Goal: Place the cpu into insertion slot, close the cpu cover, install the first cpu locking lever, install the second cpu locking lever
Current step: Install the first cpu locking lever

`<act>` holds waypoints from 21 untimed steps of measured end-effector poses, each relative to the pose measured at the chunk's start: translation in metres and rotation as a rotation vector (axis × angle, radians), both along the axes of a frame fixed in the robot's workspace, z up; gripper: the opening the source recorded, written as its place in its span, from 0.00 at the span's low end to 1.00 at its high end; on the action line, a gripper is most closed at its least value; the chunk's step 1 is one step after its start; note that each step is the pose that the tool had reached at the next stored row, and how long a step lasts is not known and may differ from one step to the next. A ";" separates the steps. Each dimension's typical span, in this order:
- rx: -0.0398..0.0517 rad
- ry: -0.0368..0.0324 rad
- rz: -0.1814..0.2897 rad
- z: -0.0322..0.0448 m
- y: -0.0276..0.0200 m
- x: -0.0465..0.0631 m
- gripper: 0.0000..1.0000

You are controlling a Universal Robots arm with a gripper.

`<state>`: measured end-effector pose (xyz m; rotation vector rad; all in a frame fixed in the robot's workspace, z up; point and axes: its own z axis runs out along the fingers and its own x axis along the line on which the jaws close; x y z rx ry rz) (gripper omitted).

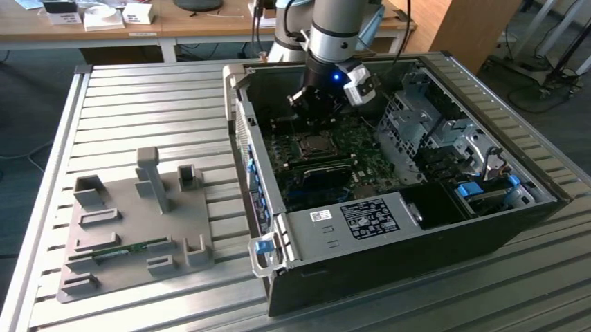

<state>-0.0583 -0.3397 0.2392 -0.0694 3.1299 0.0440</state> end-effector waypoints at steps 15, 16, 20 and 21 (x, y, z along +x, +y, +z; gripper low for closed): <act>0.0001 -0.0054 0.000 0.0069 -0.0002 -0.025 0.11; 0.0001 -0.0060 0.000 0.0068 -0.0003 -0.028 0.11; 0.0001 -0.0078 0.000 0.0068 -0.0003 -0.038 0.11; 0.0000 -0.0083 0.000 0.0068 -0.0004 -0.040 0.11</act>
